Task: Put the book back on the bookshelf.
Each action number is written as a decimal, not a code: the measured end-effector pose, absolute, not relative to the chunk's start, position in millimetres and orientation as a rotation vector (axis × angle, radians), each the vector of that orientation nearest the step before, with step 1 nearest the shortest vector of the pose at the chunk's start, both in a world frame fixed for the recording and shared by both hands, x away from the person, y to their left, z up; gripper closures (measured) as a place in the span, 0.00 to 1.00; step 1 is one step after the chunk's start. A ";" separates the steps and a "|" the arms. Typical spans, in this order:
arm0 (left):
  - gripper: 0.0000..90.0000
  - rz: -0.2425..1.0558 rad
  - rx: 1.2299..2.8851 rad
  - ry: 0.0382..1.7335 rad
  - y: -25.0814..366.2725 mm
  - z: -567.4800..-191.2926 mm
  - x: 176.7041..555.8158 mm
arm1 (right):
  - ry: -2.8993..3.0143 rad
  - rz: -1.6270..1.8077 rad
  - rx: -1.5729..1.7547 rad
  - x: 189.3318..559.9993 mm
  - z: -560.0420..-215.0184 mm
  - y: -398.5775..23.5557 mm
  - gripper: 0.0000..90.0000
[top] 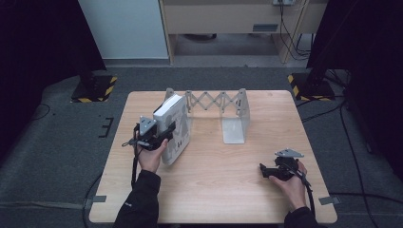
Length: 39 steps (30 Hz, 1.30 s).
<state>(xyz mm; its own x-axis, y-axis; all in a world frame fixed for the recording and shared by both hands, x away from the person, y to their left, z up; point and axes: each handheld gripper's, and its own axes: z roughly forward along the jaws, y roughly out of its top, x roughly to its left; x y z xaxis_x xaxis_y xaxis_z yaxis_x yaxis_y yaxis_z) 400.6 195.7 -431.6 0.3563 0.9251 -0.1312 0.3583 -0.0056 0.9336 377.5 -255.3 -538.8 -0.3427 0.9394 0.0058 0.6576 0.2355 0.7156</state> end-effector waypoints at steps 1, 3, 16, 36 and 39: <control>0.57 0.681 1.573 1.191 195.7 -433.9 396.2 | 2.085 0.884 1.463 377.5 -538.9 -255.2 0.07; 0.57 0.685 1.579 1.192 195.9 -437.6 390.6 | 2.086 0.885 1.464 377.4 -538.8 -255.2 0.07; 0.57 0.713 1.579 1.197 193.5 -452.7 381.4 | 2.088 0.883 1.461 377.5 -538.9 -255.4 0.07; 0.57 0.799 1.532 1.183 182.8 -459.4 409.9 | 2.087 0.881 1.463 377.9 -538.9 -255.2 0.07; 0.57 0.807 1.542 1.185 180.4 -458.5 414.0 | 2.088 0.881 1.463 377.9 -538.9 -255.1 0.07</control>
